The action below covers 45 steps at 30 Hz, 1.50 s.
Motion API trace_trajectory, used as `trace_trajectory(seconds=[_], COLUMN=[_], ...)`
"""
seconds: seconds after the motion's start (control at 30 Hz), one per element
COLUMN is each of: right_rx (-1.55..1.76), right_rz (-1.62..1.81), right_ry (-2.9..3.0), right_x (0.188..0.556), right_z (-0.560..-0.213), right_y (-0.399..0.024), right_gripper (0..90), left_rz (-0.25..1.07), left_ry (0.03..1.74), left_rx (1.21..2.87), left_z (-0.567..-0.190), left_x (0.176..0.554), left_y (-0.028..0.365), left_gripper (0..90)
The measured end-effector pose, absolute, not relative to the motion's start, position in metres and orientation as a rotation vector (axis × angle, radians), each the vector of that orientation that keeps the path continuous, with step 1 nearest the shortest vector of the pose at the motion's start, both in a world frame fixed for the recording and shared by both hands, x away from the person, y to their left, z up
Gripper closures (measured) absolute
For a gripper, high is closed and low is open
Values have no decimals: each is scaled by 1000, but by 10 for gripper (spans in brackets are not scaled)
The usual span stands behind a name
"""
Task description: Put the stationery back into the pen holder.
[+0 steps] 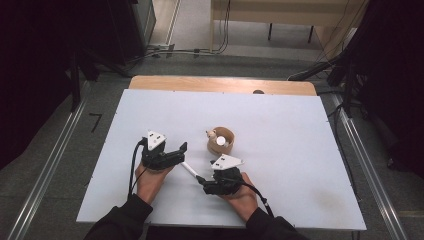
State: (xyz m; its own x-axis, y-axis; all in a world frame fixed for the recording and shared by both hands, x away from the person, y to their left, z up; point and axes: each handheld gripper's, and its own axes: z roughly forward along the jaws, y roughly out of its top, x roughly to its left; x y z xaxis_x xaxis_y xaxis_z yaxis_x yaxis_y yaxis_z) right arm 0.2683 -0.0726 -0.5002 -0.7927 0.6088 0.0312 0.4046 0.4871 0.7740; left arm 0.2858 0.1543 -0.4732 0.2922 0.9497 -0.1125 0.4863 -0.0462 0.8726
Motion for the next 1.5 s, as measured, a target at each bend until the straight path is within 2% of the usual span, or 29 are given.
trace_trajectory(seconds=[0.47,0.9,1.5], right_rx=[846,801,765], right_rz=[1154,1111,1078], right_ry=[2489,2501,2528], right_x=[271,271,271], right_z=[-506,-509,-512], right_y=[-58,-45,-35], right_gripper=[334,500,637], left_rz=[657,658,657], left_ry=[1331,1336,1342], left_rx=[1673,1673,1666], left_z=[-474,-474,-474], left_x=[287,288,288], left_y=[155,156,157], left_gripper=[183,184,185])
